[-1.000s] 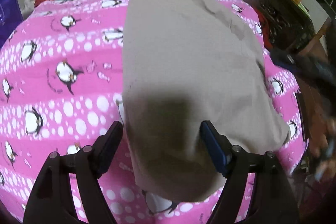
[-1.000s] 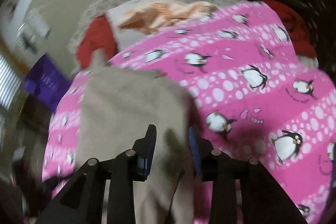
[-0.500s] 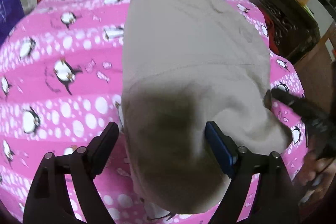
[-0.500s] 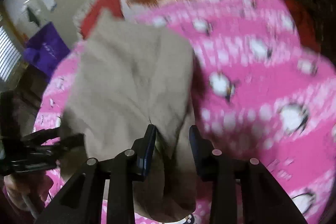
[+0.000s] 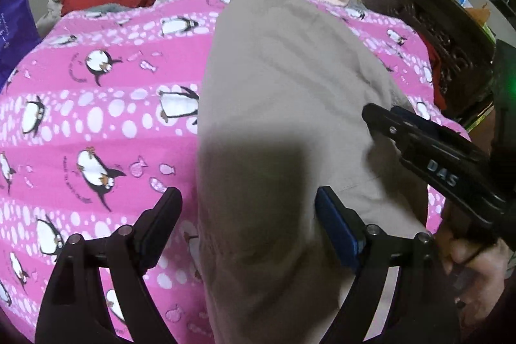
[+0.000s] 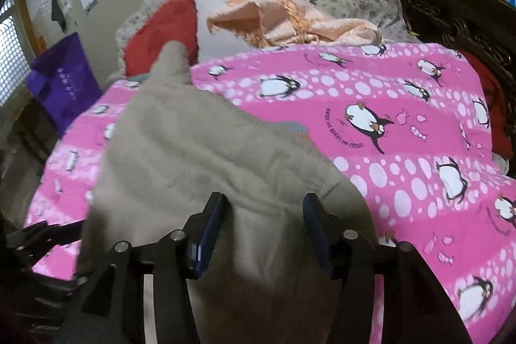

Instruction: Fold large clothes

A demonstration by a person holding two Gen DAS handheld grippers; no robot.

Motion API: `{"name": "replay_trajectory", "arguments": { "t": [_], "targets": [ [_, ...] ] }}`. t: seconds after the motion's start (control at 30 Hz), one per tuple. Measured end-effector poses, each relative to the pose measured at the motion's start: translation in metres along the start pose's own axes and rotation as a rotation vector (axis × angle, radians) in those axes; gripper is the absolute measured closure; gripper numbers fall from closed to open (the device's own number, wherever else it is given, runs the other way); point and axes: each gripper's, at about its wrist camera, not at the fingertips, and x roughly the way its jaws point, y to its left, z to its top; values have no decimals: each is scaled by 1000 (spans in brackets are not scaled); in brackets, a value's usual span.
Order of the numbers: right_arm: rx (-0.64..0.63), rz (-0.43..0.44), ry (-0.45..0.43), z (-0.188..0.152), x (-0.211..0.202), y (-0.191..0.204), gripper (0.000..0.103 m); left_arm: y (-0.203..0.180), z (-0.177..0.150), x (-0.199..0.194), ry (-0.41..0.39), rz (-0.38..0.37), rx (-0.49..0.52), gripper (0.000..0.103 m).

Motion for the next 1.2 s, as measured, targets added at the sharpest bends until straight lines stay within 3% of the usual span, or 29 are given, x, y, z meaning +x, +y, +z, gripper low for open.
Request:
{"name": "replay_trajectory", "arguments": {
  "t": [0.2, 0.4, 0.63, 0.8, 0.9, 1.0, 1.13, 1.2],
  "targets": [
    [12, -2, -2, -8, 12, -8, 47, -5, -4, 3, 0, 3, -1, 16],
    [28, 13, 34, -12, -29, -12, 46, -3, -4, -1, -3, 4, -15, 16],
    [34, 28, 19, -52, -75, -18, 43, -2, -8, -3, -7, 6, -30, 16],
    [54, 12, 87, -80, -55, -26, 43, 5, -19, -14, 25, -33, -85, 16],
    [126, 34, 86, -86, -53, -37, 43, 7, -34, -38, 9, -68, -73, 16],
    [121, 36, 55, -83, -67, -35, 43, 10, -54, -55, -9, -102, -52, 16],
    [83, 15, 87, -89, -61, -29, 40, 9, -79, -37, 51, -67, 10, 15],
    [101, 24, 119, -95, -46, -33, 38, 14, -85, -23, 68, -85, -19, 14]
  ]
}}
